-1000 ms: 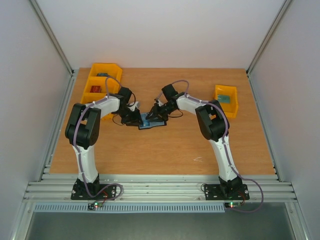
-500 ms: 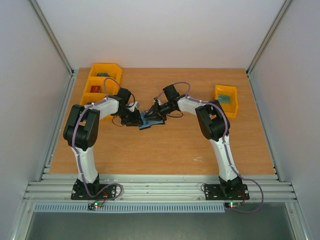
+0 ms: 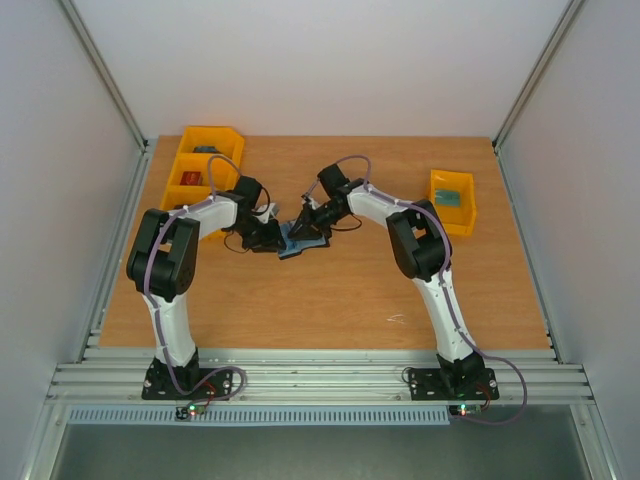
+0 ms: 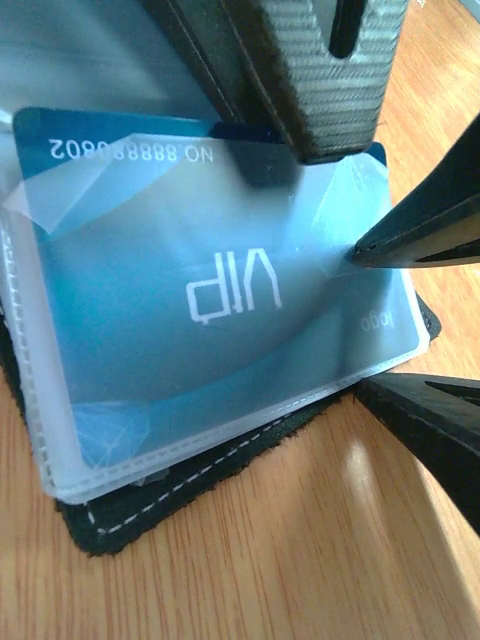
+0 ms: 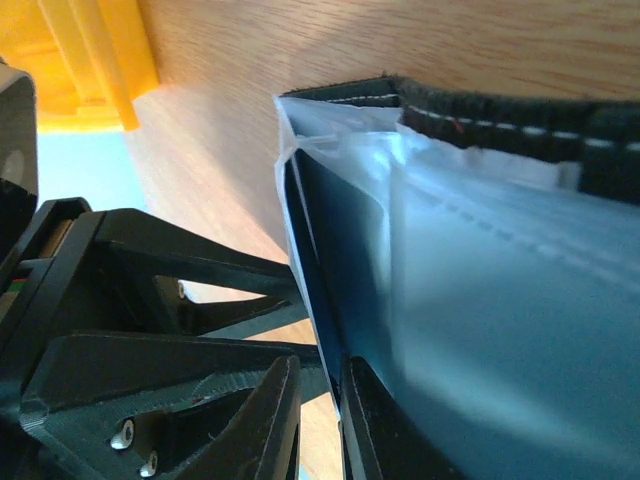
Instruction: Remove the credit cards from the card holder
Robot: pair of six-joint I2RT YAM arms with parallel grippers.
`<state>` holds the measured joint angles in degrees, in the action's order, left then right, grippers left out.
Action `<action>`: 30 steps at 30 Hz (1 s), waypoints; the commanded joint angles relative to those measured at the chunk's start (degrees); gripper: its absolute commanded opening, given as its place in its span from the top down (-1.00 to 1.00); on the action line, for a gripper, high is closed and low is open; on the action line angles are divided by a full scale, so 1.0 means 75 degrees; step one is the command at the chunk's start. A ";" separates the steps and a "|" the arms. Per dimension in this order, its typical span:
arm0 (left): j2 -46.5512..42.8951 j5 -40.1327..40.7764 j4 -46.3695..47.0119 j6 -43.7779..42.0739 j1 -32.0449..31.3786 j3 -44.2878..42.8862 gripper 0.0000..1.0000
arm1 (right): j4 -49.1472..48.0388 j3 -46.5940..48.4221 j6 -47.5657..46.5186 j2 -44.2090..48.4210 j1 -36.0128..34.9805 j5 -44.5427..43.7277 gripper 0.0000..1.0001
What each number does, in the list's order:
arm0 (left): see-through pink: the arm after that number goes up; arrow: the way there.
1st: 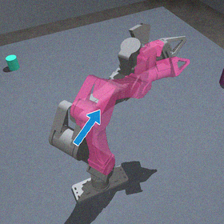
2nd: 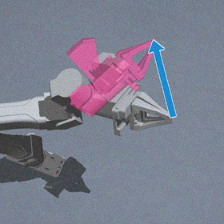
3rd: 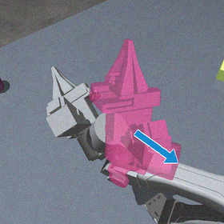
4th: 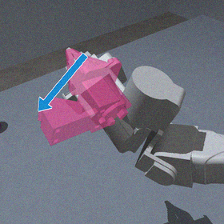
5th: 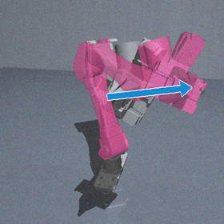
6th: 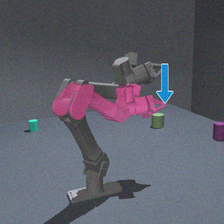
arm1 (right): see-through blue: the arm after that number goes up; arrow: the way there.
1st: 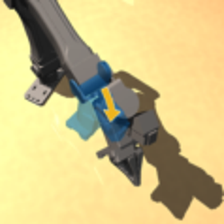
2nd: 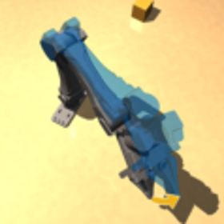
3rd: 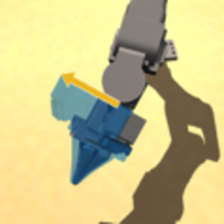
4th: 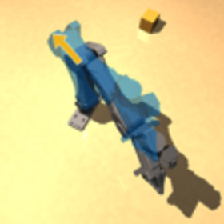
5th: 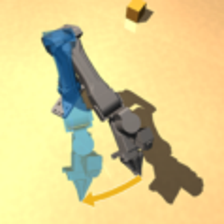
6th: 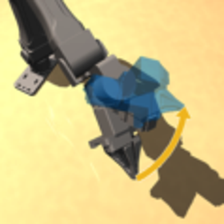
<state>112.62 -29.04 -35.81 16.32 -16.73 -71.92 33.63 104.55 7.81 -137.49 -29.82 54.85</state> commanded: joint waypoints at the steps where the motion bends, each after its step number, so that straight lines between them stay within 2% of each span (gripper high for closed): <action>1: -0.0041 -0.0057 0.1064 -0.0018 -0.0133 0.0136 0.38 | 0.0718 0.0281 -0.0612 -0.0148 -0.0523 -0.0001 0.85; 3: -0.0068 -0.0034 0.1071 -0.0028 -0.0125 0.0157 0.38 | 0.0901 0.0330 -0.0733 -0.0112 -0.0522 -0.0170 0.97; 8: -0.0425 0.0011 0.0891 -0.0335 -0.0101 0.0150 0.33 | 0.0995 0.0203 -0.1129 0.0368 -0.0373 -0.0313 0.98; 10: -0.0764 -0.0060 0.0815 -0.0548 -0.0024 0.0156 0.15 | 0.0953 0.0006 -0.1292 0.0711 -0.0214 -0.0267 0.97; 13: -0.1329 0.0080 0.0467 -0.1135 0.0066 0.0057 -0.28 | 0.0814 -0.0448 -0.1547 0.1462 0.0059 -0.0230 0.98; 17: -0.1985 0.0516 -0.0084 -0.2172 0.0096 -0.0031 -0.51 | 0.0772 -0.1113 -0.1994 0.2567 0.0302 -0.0259 0.98; 23: -0.2497 -0.0914 -0.1515 -0.3043 0.0181 -0.0724 -0.70 | 0.0757 -0.1805 -0.2242 0.3676 0.0529 -0.0215 0.97; 27: -0.2611 -0.1865 -0.2163 -0.3200 0.0411 -0.1361 -0.70 | 0.0928 -0.1748 -0.2495 0.4111 0.0543 -0.0109 0.97; 30: -0.2652 -0.2150 -0.2631 -0.3299 0.0453 -0.1771 -0.69 | 0.1304 -0.1518 -0.2809 0.4367 0.0552 -0.0170 0.98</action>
<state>94.78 -38.24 -48.77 -5.28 -14.17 -81.03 39.97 91.96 -8.84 -107.57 -25.50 52.80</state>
